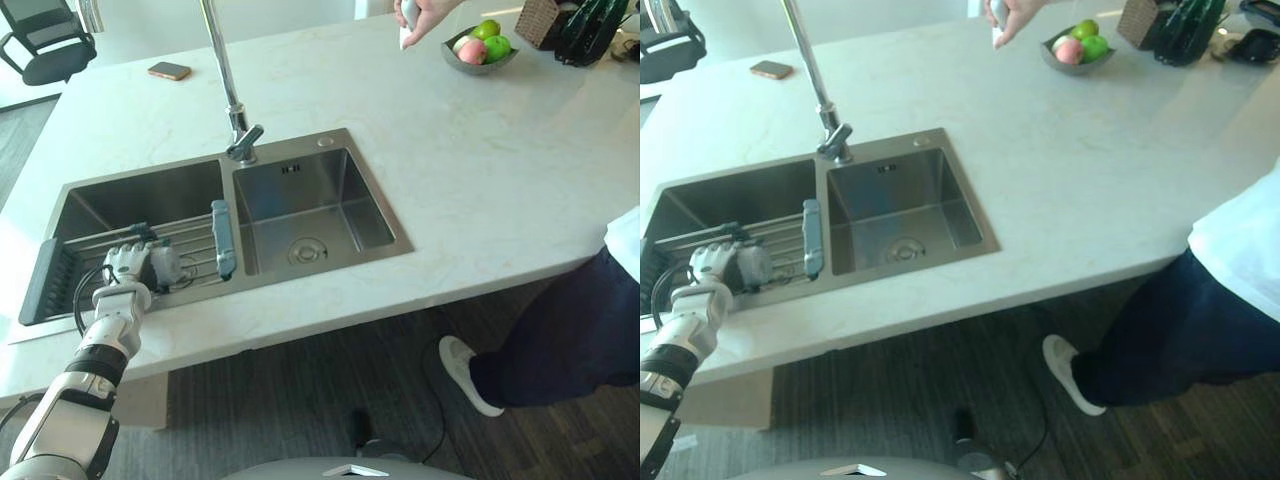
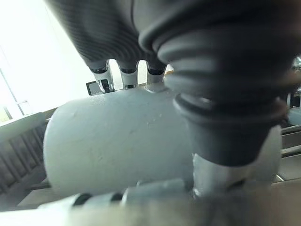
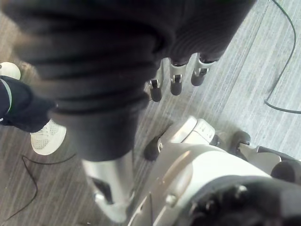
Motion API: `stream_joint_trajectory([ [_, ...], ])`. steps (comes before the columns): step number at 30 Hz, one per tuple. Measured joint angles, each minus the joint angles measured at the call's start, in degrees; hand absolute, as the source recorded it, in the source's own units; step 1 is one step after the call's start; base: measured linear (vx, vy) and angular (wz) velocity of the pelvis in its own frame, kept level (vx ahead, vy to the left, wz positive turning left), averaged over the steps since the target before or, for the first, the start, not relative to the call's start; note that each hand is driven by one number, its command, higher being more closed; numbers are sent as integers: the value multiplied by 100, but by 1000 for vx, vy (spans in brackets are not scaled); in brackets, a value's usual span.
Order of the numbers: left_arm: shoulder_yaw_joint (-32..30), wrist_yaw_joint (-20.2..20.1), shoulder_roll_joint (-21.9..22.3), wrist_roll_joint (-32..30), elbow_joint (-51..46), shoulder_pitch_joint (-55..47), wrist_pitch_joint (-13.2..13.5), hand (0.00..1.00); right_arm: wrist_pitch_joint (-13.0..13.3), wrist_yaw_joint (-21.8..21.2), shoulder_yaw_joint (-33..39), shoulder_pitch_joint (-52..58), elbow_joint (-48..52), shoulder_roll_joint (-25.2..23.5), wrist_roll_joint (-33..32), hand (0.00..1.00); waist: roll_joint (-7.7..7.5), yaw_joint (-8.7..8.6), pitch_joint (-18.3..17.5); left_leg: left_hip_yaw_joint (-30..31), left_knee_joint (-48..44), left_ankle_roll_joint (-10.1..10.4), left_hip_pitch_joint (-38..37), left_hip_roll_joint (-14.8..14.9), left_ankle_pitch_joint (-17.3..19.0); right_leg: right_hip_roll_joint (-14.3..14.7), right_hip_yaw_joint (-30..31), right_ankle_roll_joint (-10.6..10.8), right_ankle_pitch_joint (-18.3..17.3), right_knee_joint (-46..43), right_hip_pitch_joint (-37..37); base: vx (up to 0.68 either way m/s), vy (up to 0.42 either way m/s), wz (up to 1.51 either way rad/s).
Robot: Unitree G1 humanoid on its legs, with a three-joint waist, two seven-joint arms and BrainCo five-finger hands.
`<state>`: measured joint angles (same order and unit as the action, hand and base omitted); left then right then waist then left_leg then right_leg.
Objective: Walk over to the sink, pick up the cup, carry it to the dishwasher, place the cup inside the dishwasher, then close the dishwasher door
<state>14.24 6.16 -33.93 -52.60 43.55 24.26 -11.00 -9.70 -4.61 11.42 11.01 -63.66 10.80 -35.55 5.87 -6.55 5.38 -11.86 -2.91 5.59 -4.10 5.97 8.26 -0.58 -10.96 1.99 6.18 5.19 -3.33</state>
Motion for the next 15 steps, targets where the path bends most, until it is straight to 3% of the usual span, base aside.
stream_joint_trajectory([
  [4,33,-34,-30,-1,-2,6,10,100,4,-14,-3,0,4,3,0,0,7,19,12,-60,0,0,11,-3,1,0,60,1,21,0,-40,-12,6,-8],
  [9,214,239,-107,1,-4,17,86,100,63,-13,-17,6,27,15,-1,0,44,9,66,-68,1,0,14,-3,3,1,71,8,28,0,-45,-4,0,-1],
  [15,224,950,-212,0,-30,-75,557,100,131,-25,-126,8,30,50,-4,0,68,29,84,-62,1,0,38,-4,4,0,68,9,28,0,-63,0,0,0],
])
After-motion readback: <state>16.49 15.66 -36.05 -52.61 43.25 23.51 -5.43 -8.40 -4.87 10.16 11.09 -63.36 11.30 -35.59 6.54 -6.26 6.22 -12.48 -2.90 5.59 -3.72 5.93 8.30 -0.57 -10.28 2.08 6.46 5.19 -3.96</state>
